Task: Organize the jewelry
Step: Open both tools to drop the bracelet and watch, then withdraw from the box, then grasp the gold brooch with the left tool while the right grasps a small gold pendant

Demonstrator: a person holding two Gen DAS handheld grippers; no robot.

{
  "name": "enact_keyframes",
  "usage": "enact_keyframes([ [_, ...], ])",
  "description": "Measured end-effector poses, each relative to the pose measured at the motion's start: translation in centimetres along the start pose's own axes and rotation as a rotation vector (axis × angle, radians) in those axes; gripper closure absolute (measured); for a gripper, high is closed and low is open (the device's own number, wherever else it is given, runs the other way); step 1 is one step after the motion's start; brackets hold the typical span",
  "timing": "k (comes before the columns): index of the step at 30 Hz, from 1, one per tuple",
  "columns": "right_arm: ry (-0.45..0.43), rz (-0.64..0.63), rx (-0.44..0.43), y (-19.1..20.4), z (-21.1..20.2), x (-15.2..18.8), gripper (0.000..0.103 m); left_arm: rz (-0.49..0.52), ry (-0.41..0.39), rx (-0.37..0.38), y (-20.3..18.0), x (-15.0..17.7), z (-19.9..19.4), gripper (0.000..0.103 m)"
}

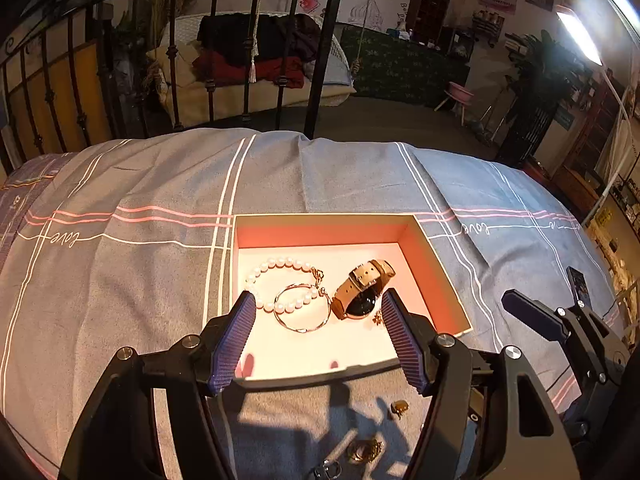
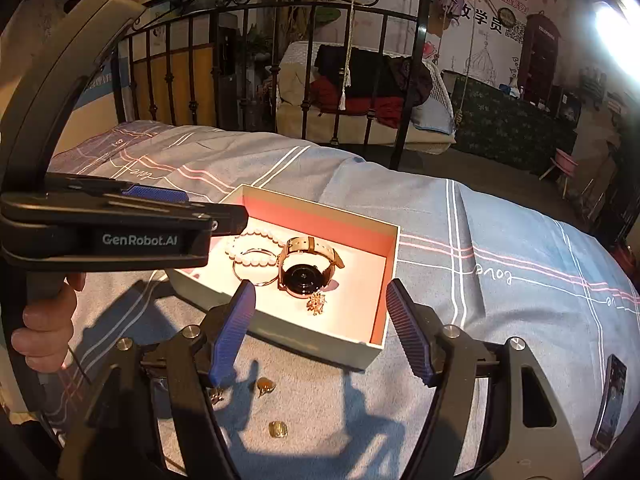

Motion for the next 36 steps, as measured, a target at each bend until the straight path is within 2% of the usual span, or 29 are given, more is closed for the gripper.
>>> enact_keyframes([
  [6,0.029,0.058,-0.021,0.1,-1.5,3.9,0.035,0.03,-0.002,0.02,-0.4,4.5,-2.0,0.038],
  [11,0.081,0.135,-0.04,-0.3,-1.4,8.0,0.035,0.03,0.041,0.021,-0.1,8.7,-2.2,0.038],
  [16,0.111,0.158,-0.061,0.0,-1.3,10.3,0.035,0.091,0.08,0.001,-0.2,12.1,-1.9,0.038],
  [32,0.144,0.133,-0.094,1.4,-0.1,11.0,0.038,0.121,0.094,-0.019,0.4,14.9,-2.5,0.04],
  [34,0.146,0.131,-0.093,1.6,0.0,11.1,0.038,0.131,0.088,-0.021,0.2,14.9,-2.5,0.044],
  [36,0.146,0.132,-0.091,1.5,0.0,11.1,0.038,0.139,0.084,-0.028,0.0,15.0,-2.4,0.053],
])
Point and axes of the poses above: each gripper's, at about its wrist camera, not at the fingertips, and z roughly the way its jaws point, y to its left, x to its underside, the point moved 9 cm from there along z, roughly the way its jaws point, and after that the axes turned 5 degrees about -x, right-handed, at the moved point
